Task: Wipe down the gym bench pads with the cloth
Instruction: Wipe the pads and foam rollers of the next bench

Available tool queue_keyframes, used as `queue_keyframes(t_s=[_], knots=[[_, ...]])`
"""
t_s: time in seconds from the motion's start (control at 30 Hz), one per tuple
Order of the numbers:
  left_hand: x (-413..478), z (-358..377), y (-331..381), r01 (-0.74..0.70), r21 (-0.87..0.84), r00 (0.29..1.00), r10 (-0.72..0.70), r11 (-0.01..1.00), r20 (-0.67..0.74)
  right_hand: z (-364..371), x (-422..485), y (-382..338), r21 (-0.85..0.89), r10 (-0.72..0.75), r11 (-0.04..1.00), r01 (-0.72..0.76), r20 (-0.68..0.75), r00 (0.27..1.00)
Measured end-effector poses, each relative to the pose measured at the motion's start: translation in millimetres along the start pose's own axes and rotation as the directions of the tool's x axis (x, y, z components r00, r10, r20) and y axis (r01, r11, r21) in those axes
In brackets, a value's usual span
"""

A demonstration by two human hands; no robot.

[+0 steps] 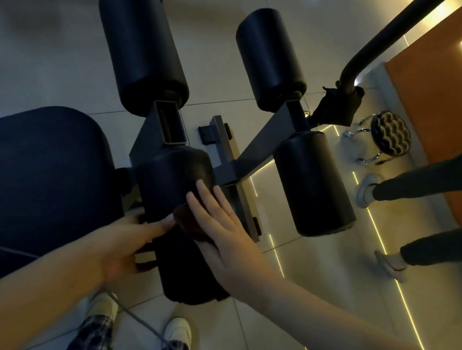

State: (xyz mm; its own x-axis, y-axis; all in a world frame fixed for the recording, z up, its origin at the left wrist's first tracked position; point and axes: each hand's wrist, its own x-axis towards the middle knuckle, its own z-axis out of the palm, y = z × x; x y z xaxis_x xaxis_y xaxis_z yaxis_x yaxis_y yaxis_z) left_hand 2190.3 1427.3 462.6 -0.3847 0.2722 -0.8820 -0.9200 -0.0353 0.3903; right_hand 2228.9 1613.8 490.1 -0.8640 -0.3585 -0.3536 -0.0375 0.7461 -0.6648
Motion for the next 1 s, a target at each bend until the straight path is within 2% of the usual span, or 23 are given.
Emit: queue_keyframes(t_s=[0.13, 0.33, 0.43, 0.53, 0.63, 0.7, 0.9, 1.0], knots=[[1.0, -6.9, 3.9, 0.029, 0.024, 0.998, -0.030, 0.999, 0.056, 7.7, -34.9, 8.0, -0.073, 0.000, 0.997, 0.005, 0.070, 0.998], [7.3, -1.0, -0.4, 0.084, -0.107, 0.991, -0.071, 0.991, 0.117, 9.8, 3.0, 1.0, 0.032, 0.013, 0.999, -0.010, -0.093, 0.996], [3.4, 7.8, -0.6, 0.073, -0.154, 0.996, -0.063, 0.985, 0.066, -1.7, 43.3, -2.7, 0.103, 0.060, 0.994, -0.047, -0.125, 0.990], [0.1, 23.2, 2.8, 0.014, -0.119, 1.000, -0.014, 0.993, 0.008, -15.5, 72.6, -8.1, 0.209, 0.113, 0.975, -0.077, -0.164, 0.980], [-0.5, 38.4, 7.9, -0.026, -0.102, 0.999, 0.023, 0.994, -0.038, -20.5, 68.4, -5.4, 0.321, 0.158, 0.942, -0.101, -0.158, 0.975], [-1.1, 39.2, 9.3, -0.036, -0.066, 0.999, 0.033, 0.997, -0.041, -17.1, 52.4, -1.2, 0.311, 0.128, 0.947, -0.083, -0.127, 0.984], [-2.5, -14.0, 5.9, -0.054, 0.125, 0.970, 0.022, 0.991, 0.242, 3.9, -24.8, 11.9, 0.110, 0.032, 0.993, -0.033, 0.003, 0.999], [4.5, -25.3, 3.9, -0.090, 0.078, 0.960, 0.066, 0.993, 0.271, 11.2, -54.5, 14.8, 0.085, 0.015, 0.996, -0.021, 0.069, 0.997]])
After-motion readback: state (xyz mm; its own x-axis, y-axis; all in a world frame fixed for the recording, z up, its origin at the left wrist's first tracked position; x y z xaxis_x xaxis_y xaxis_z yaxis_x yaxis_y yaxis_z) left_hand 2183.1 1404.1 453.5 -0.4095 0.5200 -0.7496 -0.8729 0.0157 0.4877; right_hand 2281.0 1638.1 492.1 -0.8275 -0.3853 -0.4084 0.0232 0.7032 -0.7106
